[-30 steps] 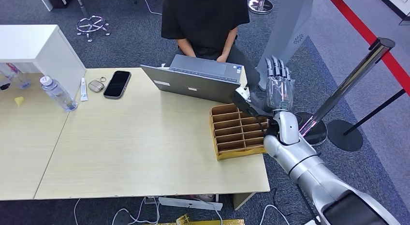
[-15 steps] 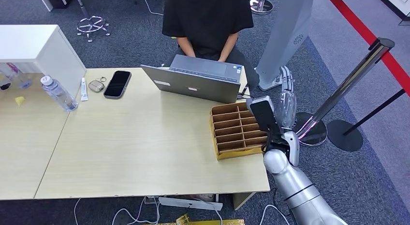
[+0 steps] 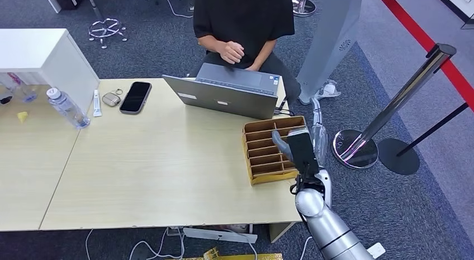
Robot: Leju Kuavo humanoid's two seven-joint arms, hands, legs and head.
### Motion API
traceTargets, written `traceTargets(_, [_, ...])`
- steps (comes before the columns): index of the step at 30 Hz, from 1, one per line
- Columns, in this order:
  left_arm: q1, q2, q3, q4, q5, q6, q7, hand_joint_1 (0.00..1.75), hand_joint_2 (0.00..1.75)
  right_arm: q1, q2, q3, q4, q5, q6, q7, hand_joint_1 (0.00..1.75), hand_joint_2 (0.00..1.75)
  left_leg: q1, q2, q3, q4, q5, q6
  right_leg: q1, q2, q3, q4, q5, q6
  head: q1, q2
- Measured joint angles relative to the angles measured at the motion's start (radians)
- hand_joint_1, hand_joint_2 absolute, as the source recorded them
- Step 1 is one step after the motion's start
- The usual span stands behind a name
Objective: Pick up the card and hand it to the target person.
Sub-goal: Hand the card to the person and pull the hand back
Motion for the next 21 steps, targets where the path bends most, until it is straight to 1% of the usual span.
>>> traceTargets(4, [0.0, 0.0, 0.0, 0.0, 0.0, 0.0, 0.0, 0.0, 0.0, -0.003, -0.003, 0.008, 0.002, -0.011, 0.003, 0.001, 0.0, 1.75, 0.0, 0.001, 0.0, -0.001, 0.001, 0.0, 0.0, 0.001, 0.0, -0.001, 0.001, 0.0, 0.0, 0.0])
traceTargets(8, [0.0, 0.001, 0.002, 0.002, 0.002, 0.0, -0.003, 0.0, 0.0, -0.01, 0.007, 0.054, 0.036, -0.077, 0.0, -0.016, 0.0, 1.75, 0.0, 0.0, 0.0, 0.0, 0.0, 0.0, 0.0, 0.0, 0.0, 0.0, 0.0, 0.0, 0.0, 0.0])
traceTargets(12, [0.001, -0.001, -0.004, 0.004, -0.002, 0.0, 0.001, 0.0, 0.0, -0.011, 0.008, 0.096, 0.048, -0.089, 0.001, -0.025, 0.0, 1.75, 0.0, 0.002, 0.001, -0.001, 0.001, -0.001, 0.0, 0.001, 0.0, -0.001, 0.001, 0.0, 0.0, 0.0])
traceTargets(14, [0.001, -0.001, -0.004, 0.002, -0.002, 0.001, 0.002, 0.0, 0.0, 0.001, 0.02, 0.078, 0.038, -0.084, 0.001, -0.044, 0.0, 1.75, 0.0, 0.001, 0.001, -0.001, 0.001, -0.001, 0.0, 0.001, 0.0, -0.001, 0.001, 0.0, 0.0, 0.0])
traceTargets(16, [0.002, -0.002, -0.004, 0.0, -0.001, 0.004, 0.003, 0.0, 0.0, 0.022, 0.039, 0.032, 0.021, -0.06, 0.0, -0.071, 0.0, 1.75, 0.0, 0.001, 0.001, -0.002, 0.001, -0.001, 0.0, 0.001, 0.001, -0.001, 0.001, 0.0, 0.0, 0.0])
traceTargets(21, [0.002, -0.002, -0.007, 0.0, -0.002, 0.006, 0.004, 0.0, 0.0, 0.039, 0.054, -0.012, -0.003, -0.024, 0.0, -0.08, 0.0, 1.75, 0.0, -0.001, 0.0, -0.001, 0.001, 0.0, 0.0, -0.001, 0.0, -0.001, 0.001, 0.0, 0.0, 0.0])
